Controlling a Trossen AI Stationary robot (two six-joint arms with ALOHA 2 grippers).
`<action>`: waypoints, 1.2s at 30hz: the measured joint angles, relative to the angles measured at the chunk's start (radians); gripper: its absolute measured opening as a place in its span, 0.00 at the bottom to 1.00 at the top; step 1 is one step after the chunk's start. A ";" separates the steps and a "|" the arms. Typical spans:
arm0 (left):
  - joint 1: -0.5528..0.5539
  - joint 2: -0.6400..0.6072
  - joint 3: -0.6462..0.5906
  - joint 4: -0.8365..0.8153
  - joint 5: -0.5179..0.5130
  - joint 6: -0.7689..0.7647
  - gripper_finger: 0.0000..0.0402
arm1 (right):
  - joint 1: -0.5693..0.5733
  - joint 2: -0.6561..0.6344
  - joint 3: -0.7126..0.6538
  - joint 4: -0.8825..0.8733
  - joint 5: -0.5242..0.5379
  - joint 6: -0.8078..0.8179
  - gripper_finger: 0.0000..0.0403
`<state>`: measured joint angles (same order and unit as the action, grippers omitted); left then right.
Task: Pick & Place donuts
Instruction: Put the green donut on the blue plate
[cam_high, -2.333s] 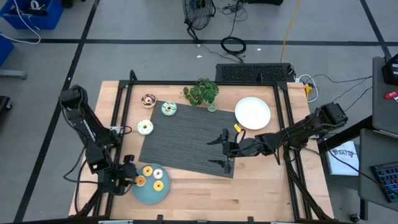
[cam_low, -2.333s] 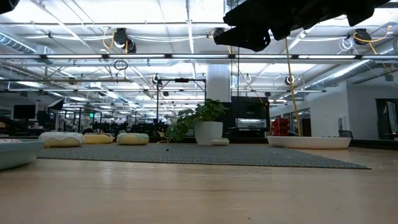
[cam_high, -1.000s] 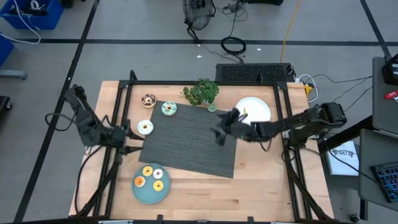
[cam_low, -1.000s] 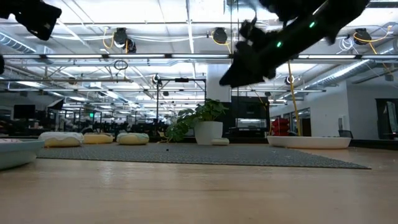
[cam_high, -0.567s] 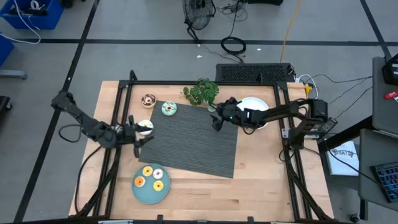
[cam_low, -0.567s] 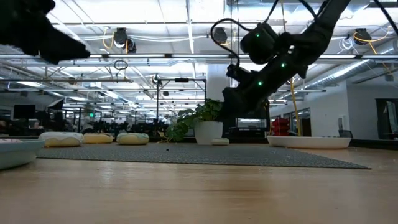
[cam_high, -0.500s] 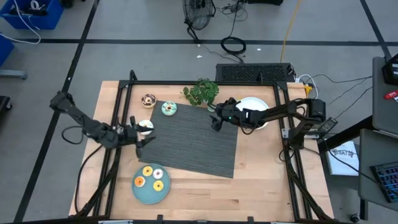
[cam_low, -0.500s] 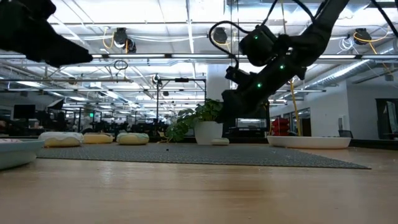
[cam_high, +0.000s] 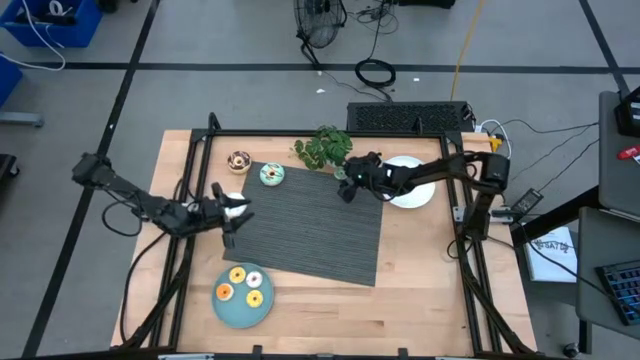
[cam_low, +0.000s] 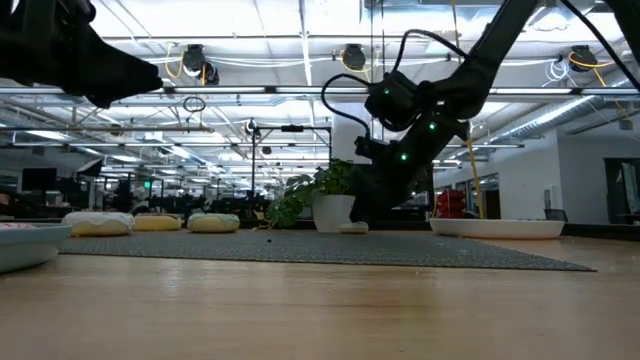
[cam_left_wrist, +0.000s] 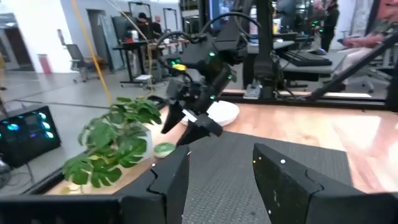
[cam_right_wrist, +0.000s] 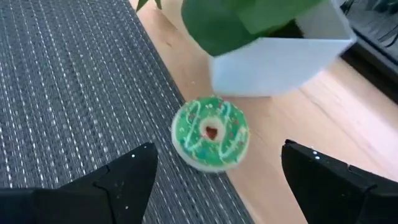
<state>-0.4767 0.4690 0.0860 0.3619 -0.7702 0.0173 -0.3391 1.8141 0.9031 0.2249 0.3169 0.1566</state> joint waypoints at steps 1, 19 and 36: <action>0.004 0.003 0.000 0.000 0.011 0.000 0.45 | -0.003 0.009 0.008 -0.001 -0.010 0.001 0.79; 0.106 0.112 0.001 -0.024 0.106 -0.053 0.45 | -0.041 0.092 0.042 0.019 -0.076 0.041 0.79; 0.124 0.133 0.002 -0.017 0.117 -0.054 0.45 | -0.025 0.092 0.040 0.054 -0.139 0.038 0.42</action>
<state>-0.3527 0.6022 0.0875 0.3450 -0.6536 -0.0365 -0.3637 1.9064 0.9436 0.2790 0.1783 0.1947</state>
